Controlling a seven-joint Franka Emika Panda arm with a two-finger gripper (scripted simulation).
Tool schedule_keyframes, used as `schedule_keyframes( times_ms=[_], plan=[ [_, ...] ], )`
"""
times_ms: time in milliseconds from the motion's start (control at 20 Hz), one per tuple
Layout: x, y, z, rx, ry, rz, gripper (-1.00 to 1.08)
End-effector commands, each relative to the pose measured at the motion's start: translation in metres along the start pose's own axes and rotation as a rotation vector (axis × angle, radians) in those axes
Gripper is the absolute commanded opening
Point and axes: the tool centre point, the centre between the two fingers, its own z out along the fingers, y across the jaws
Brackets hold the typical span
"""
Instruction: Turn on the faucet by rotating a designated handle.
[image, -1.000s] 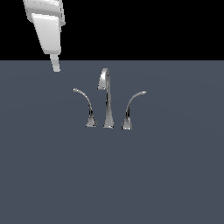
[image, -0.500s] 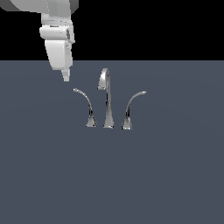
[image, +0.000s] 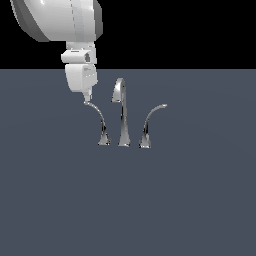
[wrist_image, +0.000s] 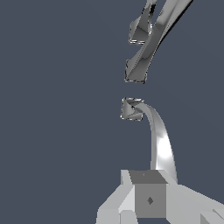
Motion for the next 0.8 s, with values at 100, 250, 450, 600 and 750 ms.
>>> schedule_keyframes(
  times_ms=[100,250,450,600,750],
  plan=[
    [0.008,-0.016,0.011,0.001,0.002,0.067,-1.0],
    [0.011,-0.022,0.015,0.0,0.001,0.093,-1.0],
    [0.013,-0.025,0.017,0.0,0.001,0.107,-1.0],
    [0.013,-0.025,0.017,0.0,0.0,0.108,-1.0],
    [0.003,-0.026,0.0,0.024,-0.006,0.097,-1.0]
  ],
)
